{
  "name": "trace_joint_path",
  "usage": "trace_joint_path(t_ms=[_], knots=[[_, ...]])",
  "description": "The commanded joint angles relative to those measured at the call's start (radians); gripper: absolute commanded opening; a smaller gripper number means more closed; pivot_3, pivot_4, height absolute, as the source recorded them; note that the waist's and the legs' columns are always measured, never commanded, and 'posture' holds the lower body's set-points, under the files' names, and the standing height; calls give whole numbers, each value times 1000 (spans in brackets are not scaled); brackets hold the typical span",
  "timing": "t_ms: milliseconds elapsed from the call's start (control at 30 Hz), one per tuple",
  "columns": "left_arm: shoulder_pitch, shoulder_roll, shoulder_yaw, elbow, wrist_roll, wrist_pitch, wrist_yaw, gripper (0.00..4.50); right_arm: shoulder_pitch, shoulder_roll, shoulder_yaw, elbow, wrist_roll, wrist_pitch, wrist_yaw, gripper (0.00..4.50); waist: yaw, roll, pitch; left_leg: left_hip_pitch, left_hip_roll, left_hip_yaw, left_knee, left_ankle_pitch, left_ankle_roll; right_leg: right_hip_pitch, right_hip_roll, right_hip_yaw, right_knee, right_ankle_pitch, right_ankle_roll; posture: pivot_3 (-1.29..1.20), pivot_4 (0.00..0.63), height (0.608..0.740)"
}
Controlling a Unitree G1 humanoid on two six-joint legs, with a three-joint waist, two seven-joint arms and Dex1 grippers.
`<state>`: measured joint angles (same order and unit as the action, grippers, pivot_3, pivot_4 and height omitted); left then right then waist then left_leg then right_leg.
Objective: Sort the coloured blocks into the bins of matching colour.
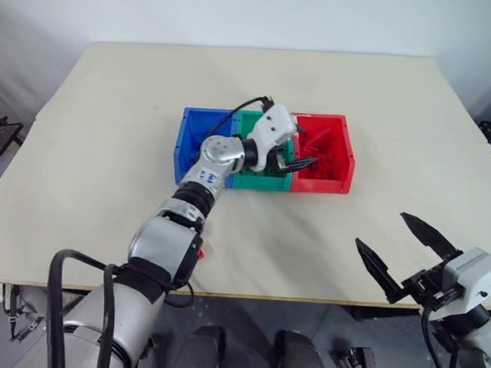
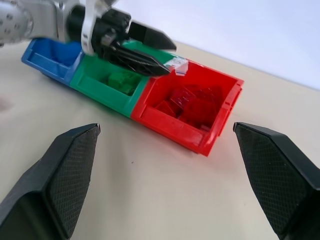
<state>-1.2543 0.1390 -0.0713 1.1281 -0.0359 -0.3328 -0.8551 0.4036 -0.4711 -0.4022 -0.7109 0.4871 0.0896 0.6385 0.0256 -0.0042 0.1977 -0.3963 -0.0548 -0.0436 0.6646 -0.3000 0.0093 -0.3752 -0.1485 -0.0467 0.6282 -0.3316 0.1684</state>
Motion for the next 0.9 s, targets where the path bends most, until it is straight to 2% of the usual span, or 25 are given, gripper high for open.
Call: trace_joint_path(t_ms=[33, 167, 267, 400, 500, 733, 900], knots=[[67, 84, 46, -147, -66, -8, -125, 4225, -59, -54, 16, 42, 39, 1, 65, 4500, -3, 0, 0, 0, 0, 0, 0, 0, 0, 0, 0, 0, 0, 0, 0, 0, 150, 740], [234, 230, 96, -352, -130, 34, -218, 4371, -170, -116, 61, 133, 65, 8, 149, 4500, -27, 1, 0, 2, 1, 0, 0, 0, 0, 0, 0, 0, 1, 0, 0, 0, 150, 740], [415, 356, 169, -555, -204, 66, -259, 4371, -254, -159, 109, 197, 84, 20, 232, 4500, -34, 0, 0, 2, 2, 0, 0, 0, 0, 0, 0, -1, 1, 0, 0, 0, 150, 740], [669, 481, 288, -809, -308, 228, -221, 4371, -346, -207, 170, 283, 77, 17, 339, 4500, -25, 0, 0, 1, 7, -1, 0, 0, 0, 0, -1, -2, 1, 0, -1, 0, 150, 740], [871, 562, 334, -952, -322, 268, -238, 4371, -409, -237, 215, 344, 78, 18, 423, 4500, -22, 0, 0, 2, 7, -2, 1, 0, 0, 2, -2, -2, 0, 0, -1, 0, 150, 740], [1126, 645, 454, -1041, -333, 282, -211, 4371, -489, -279, 281, 399, 92, 42, 564, 4500, -1, 0, 0, 4, 7, -3, 1, -1, -1, 5, -1, -2, -1, 1, -1, 0, 150, 740], [1184, 681, 445, -1076, -360, 318, -257, 4371, -509, -283, 291, 425, 81, 39, 593, 4500, -2, 0, 0, 5, 7, -2, 1, -1, -1, 5, -1, -2, -2, 1, -1, 0, 150, 740]])
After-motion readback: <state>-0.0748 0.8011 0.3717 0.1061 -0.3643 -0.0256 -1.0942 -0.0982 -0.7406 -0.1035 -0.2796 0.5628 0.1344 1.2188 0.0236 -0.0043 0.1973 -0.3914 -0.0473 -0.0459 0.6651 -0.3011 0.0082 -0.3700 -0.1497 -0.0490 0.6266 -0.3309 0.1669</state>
